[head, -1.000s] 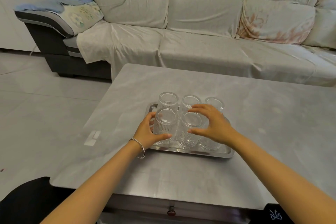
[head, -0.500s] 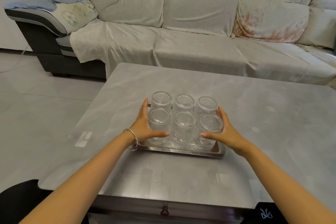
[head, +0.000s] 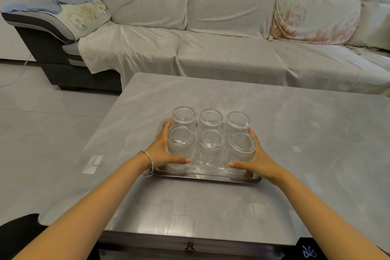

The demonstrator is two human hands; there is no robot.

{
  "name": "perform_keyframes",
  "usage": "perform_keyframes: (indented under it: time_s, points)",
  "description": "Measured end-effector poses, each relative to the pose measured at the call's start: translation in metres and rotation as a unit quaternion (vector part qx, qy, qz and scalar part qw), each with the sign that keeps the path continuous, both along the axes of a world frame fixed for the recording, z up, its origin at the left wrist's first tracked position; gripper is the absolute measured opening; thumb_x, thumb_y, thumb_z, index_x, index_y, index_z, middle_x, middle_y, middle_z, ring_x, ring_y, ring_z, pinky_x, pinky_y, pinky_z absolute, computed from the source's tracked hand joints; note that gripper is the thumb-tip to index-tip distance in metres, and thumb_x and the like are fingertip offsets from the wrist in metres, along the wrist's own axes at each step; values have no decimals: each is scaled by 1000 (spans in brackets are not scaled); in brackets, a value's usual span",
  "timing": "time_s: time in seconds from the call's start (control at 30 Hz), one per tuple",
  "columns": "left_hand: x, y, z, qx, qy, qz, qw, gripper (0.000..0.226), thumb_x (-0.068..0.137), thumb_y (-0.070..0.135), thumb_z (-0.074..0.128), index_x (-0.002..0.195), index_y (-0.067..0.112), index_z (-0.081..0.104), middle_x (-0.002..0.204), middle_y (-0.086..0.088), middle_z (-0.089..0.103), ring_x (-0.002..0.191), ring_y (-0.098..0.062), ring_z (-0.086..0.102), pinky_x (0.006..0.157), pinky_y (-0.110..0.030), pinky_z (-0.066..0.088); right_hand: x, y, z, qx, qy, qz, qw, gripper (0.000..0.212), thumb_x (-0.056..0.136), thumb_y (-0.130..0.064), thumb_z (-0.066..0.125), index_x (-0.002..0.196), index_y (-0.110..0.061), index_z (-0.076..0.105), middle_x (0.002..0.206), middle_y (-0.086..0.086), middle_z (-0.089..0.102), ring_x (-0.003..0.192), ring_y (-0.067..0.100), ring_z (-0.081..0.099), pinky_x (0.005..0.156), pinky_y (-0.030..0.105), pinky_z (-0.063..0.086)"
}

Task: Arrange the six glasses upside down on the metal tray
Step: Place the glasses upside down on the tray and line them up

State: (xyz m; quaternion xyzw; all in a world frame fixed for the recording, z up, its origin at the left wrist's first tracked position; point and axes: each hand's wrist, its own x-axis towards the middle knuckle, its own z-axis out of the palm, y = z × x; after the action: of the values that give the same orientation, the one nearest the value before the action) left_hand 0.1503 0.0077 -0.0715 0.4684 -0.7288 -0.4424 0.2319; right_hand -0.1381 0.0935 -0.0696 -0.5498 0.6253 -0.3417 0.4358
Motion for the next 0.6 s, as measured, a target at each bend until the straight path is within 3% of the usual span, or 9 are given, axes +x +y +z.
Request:
perform_keyframes:
  time_s: [0.1,0.2,0.27,0.4,0.5,0.6]
  points:
    - [-1,-3,9,43,18,12,999,148,35,68,78,146,26,-10,157,2,7,142,-17,17,111,-31,22,-5,-4,7,12,-15,-4,1000,134,48,-53,85,146,-40,-5,154,-12,15,134,8,27,102,22,30]
    - [-8,-12,26,89,97,49,990,144,31,87,58,147,28,-3,158,2,8,143,-19,17,109,-37,24,-11,-15,25,17,-94,-30,995,129,44,-73,75,146,-44,0,158,-10,8,139,11,21,110,37,22]
    - [-17,-23,34,88,116,74,987,130,42,87,54,147,29,3,158,1,8,143,-22,18,110,-40,24,-15,-27,37,16,-101,-31,994,117,49,-73,72,144,-47,8,159,-9,8,143,16,18,112,43,20]
    - [-37,-52,45,-1,63,79,995,80,70,62,60,139,33,32,149,-1,30,135,-20,33,102,-33,32,-16,-58,49,-18,45,-10,999,81,61,-68,65,135,-45,40,152,-7,28,139,15,27,110,40,28]
    - [-48,-71,51,-15,7,50,999,53,69,57,67,115,30,61,120,4,60,117,-16,53,91,-28,43,-11,-80,56,-43,90,15,995,64,66,-65,64,122,-35,58,129,-12,51,123,10,44,102,33,35]
    - [-56,-80,52,-16,-32,39,999,40,64,61,69,91,30,69,102,9,66,101,-13,59,82,-27,44,-11,-97,59,-46,93,10,995,48,73,-52,69,114,-25,66,118,-9,61,114,11,53,100,32,40]
